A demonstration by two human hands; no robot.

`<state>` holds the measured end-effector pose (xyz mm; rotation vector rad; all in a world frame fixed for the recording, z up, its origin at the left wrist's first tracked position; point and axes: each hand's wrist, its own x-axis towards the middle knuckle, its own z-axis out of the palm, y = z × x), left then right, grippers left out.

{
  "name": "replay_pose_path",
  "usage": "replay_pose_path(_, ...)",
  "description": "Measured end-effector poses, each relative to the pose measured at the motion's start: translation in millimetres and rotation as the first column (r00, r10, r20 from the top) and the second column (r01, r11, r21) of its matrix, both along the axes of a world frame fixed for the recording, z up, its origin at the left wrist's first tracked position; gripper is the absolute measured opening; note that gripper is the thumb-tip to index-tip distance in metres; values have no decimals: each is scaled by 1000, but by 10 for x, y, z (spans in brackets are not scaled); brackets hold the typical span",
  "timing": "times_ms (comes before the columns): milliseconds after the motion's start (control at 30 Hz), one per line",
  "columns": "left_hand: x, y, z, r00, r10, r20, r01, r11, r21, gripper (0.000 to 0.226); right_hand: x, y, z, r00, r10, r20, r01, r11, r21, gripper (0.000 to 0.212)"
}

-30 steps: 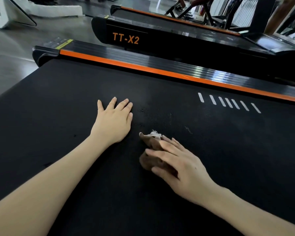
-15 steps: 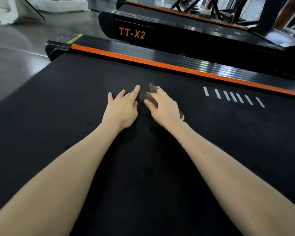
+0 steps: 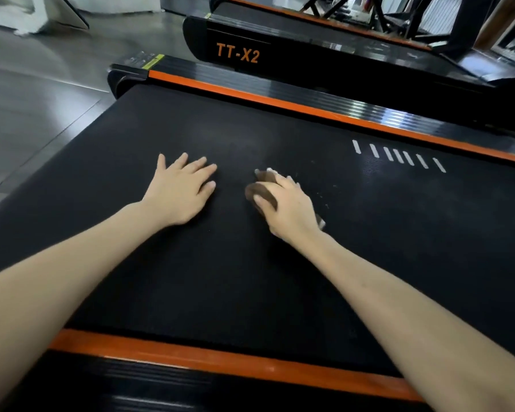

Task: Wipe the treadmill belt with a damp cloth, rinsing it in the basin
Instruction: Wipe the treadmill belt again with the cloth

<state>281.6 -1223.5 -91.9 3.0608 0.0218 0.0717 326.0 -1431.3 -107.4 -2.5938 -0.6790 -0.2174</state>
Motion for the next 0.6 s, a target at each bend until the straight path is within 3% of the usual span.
replay_pose_path(67, -101, -4, -33, 999, 24, -47, -25, 1000, -18, 52, -85, 132, -31, 999, 27, 22, -27, 1000, 12, 32)
replay_pose_path(200, -237, 12, -122, 997, 26, -67, -29, 998, -48, 52, -809, -289, -6, 947, 318, 41, -317, 948, -34, 37)
replay_pose_path(367, -281, 9, -209, 999, 16, -31, -16, 1000, 20, 56, -1068, -822, 26, 893, 444, 66, -437, 894, -102, 34)
replay_pose_path(433, -269, -9, -220, 999, 21, -25, -20, 999, 34, 56, -909, -689, 9, 899, 431, 78, -421, 899, -119, 34)
replay_pose_path(600, -260, -25, -227, 999, 28, -30, -28, 999, 24, 55, -487, -49, 0, 987, 158, 20, -158, 987, -14, 29)
